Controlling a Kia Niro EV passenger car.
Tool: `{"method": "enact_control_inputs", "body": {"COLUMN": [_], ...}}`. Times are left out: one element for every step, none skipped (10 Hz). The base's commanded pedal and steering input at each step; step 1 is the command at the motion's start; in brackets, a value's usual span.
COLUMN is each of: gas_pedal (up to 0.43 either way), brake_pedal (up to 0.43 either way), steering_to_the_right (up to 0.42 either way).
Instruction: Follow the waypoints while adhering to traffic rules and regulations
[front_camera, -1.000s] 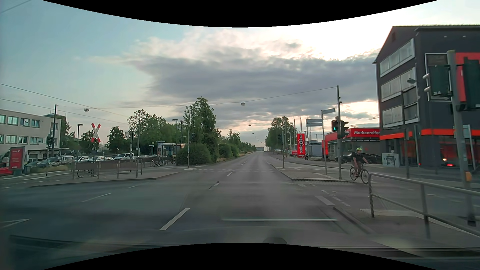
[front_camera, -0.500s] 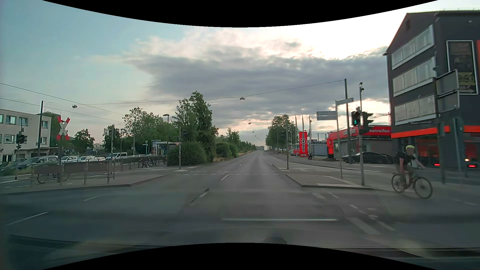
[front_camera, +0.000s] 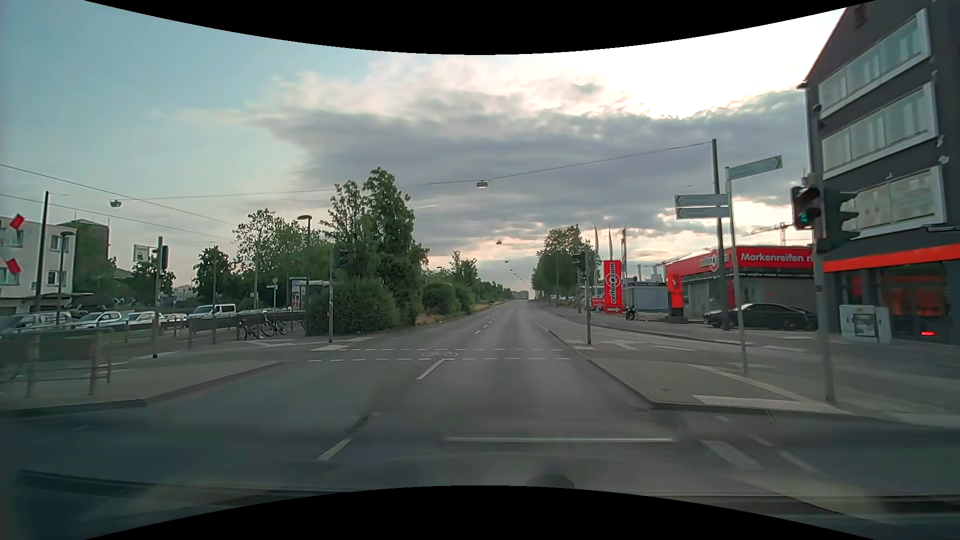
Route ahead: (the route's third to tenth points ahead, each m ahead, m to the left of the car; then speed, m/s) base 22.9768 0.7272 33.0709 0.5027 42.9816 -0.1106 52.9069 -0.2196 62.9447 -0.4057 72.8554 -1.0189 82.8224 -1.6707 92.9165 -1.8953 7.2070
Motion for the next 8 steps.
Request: {"method": "enact_control_inputs", "body": {"gas_pedal": [0.398,0.390,0.390,0.390,0.390,0.390,0.390,0.398], "brake_pedal": [0.000,0.000,0.000,0.000,0.000,0.000,0.000,0.000], "steering_to_the_right": [-0.004,-0.004,-0.004,-0.004,-0.004,-0.004,-0.004,-0.004]}}
